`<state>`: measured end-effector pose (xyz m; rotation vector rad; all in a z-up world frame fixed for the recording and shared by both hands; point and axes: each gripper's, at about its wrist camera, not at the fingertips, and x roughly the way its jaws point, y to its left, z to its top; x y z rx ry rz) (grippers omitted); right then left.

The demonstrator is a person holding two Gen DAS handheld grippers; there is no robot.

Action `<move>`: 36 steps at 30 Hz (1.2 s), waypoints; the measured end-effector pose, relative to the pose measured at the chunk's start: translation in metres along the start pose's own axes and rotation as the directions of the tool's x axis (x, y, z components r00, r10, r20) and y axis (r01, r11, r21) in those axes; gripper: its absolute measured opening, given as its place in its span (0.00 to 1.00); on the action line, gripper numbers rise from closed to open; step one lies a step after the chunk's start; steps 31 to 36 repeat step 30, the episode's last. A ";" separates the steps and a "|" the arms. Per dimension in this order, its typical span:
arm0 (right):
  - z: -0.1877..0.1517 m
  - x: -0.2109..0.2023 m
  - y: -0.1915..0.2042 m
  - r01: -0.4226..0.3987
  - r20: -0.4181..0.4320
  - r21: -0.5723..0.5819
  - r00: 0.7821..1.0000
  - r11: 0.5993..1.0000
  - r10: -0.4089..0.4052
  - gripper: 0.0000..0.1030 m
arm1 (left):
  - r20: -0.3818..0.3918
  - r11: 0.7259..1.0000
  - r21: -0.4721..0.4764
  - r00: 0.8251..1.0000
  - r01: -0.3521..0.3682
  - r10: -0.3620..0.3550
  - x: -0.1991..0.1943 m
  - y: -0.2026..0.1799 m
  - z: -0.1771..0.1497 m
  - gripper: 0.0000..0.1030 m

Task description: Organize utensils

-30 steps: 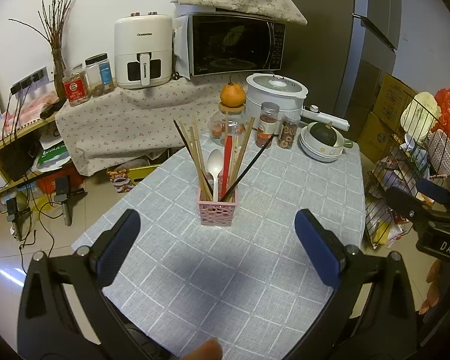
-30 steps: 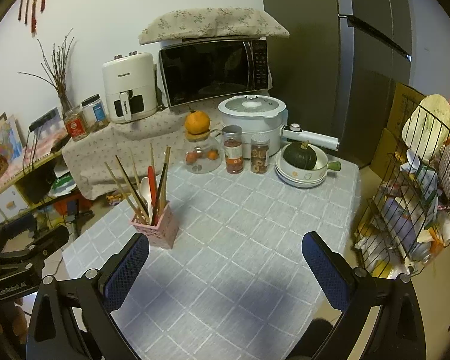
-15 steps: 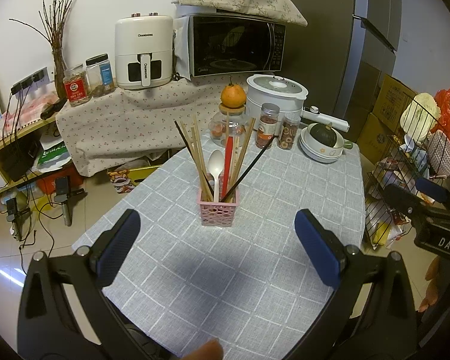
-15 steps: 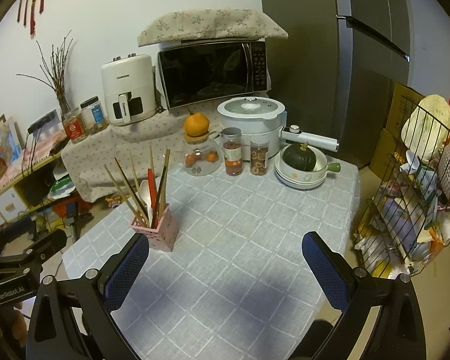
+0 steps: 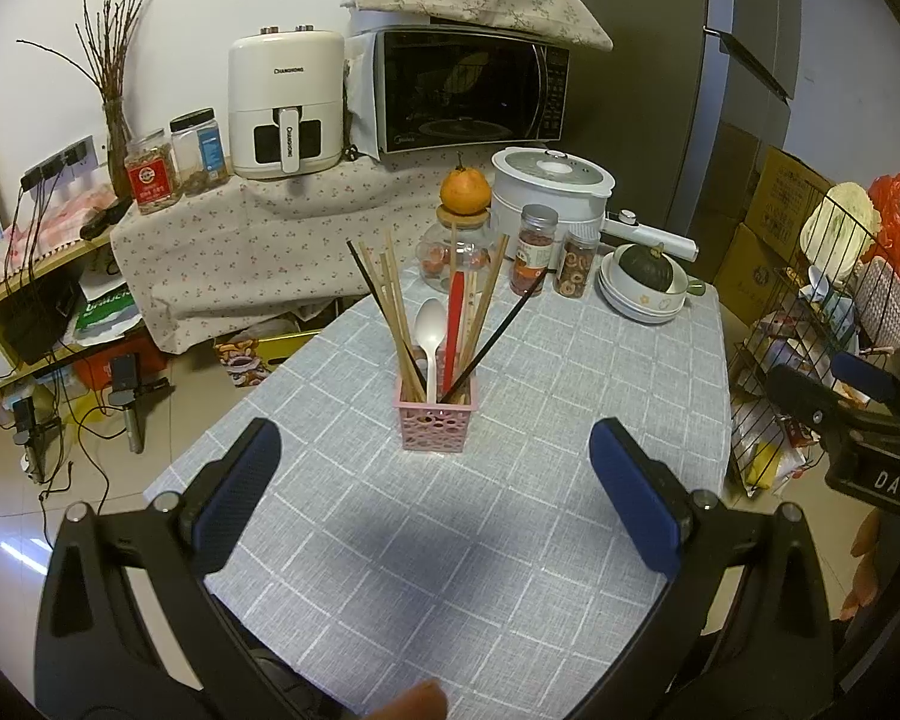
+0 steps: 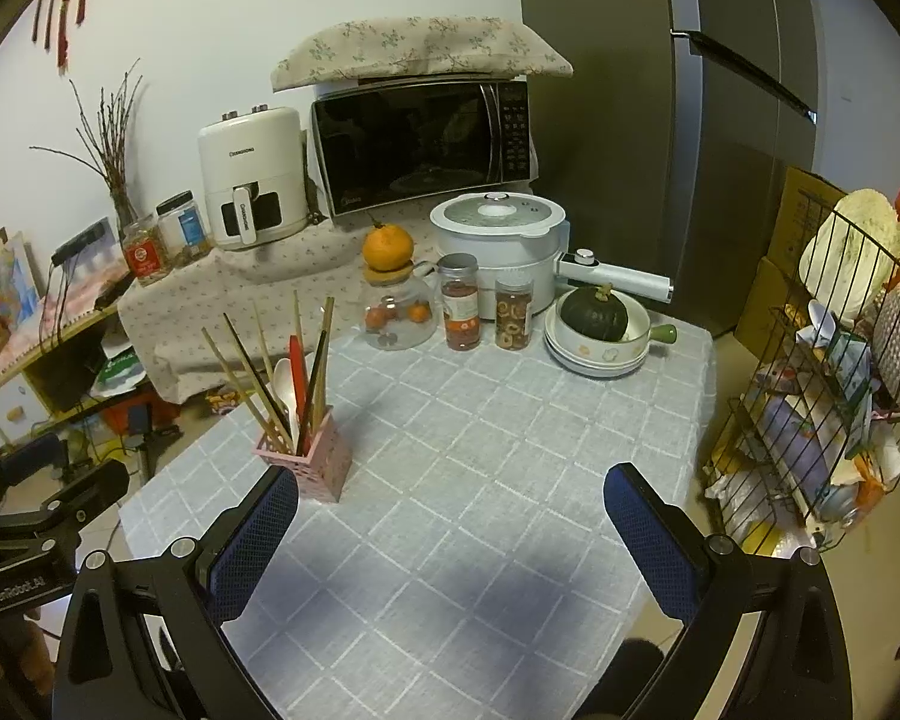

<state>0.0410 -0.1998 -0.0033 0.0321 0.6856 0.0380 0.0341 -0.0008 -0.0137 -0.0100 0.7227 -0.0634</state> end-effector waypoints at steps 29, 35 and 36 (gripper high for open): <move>-0.003 0.002 -0.002 -0.005 -0.007 0.006 1.000 1.000 0.005 1.00 | -0.019 1.000 0.021 1.000 0.008 -0.008 0.003 0.000 -0.003 0.99; -0.003 0.002 -0.002 -0.005 -0.007 0.006 1.000 1.000 0.005 1.00 | -0.020 1.000 0.021 1.000 0.011 -0.010 0.003 0.000 -0.003 0.99; -0.003 0.002 -0.002 -0.005 -0.007 0.006 1.000 1.000 0.005 1.00 | -0.020 1.000 0.021 1.000 0.011 -0.010 0.003 0.000 -0.003 0.99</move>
